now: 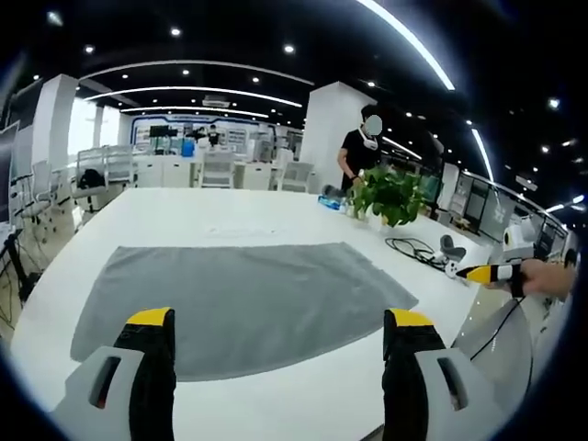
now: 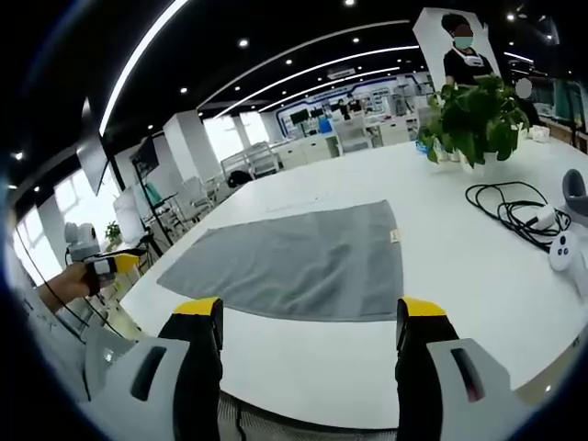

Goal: Fold the towel on the table until its edges align and the towel forms a compact rectangular stack.

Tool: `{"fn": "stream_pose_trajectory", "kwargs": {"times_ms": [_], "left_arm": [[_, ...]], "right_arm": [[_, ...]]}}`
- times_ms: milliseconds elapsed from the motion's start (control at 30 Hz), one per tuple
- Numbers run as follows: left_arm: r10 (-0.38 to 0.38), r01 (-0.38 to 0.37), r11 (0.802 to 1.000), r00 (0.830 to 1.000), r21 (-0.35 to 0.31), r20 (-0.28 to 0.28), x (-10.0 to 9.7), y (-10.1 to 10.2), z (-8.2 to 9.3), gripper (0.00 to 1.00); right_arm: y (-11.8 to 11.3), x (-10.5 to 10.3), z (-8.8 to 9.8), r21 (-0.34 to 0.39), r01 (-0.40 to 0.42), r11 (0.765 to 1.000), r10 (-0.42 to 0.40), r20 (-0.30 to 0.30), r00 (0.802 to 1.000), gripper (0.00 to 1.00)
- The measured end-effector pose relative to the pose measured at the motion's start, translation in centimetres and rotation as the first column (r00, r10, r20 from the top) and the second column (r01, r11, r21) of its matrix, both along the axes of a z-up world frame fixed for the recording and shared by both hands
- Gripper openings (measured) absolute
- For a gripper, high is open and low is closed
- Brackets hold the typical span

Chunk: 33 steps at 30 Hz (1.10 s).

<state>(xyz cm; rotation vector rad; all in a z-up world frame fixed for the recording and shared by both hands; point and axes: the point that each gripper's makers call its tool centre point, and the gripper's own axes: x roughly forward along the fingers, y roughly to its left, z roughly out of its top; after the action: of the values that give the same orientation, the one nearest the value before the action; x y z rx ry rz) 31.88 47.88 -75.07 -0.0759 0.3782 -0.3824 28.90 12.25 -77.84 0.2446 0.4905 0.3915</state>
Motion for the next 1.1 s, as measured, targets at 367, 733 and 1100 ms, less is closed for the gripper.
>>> {"fn": "stream_pose_trajectory", "kwargs": {"times_ms": [367, 733, 1100], "left_arm": [[-0.057, 0.057, 0.998, 0.998, 0.041, -0.008, 0.4, -2.7, 0.0, 0.97], [-0.118, 0.119, 0.992, 0.993, 0.042, -0.017, 1.8, -6.5, -0.2, 0.97], [-0.243, 0.243, 0.966, 0.970, 0.091, -0.006, 4.3, -10.8, 0.6, 0.96]], "right_arm": [[-0.9, 1.5, 0.6, -0.015, -0.027, 1.000, 0.028, 0.019, 0.999, 0.78], [-2.5, 4.2, 1.6, -0.033, -0.041, 0.999, 0.043, 0.046, 0.998, 0.78], [-4.2, 7.8, 2.2, -0.051, -0.042, 0.998, 0.045, 0.060, 0.997, 0.77]]}}
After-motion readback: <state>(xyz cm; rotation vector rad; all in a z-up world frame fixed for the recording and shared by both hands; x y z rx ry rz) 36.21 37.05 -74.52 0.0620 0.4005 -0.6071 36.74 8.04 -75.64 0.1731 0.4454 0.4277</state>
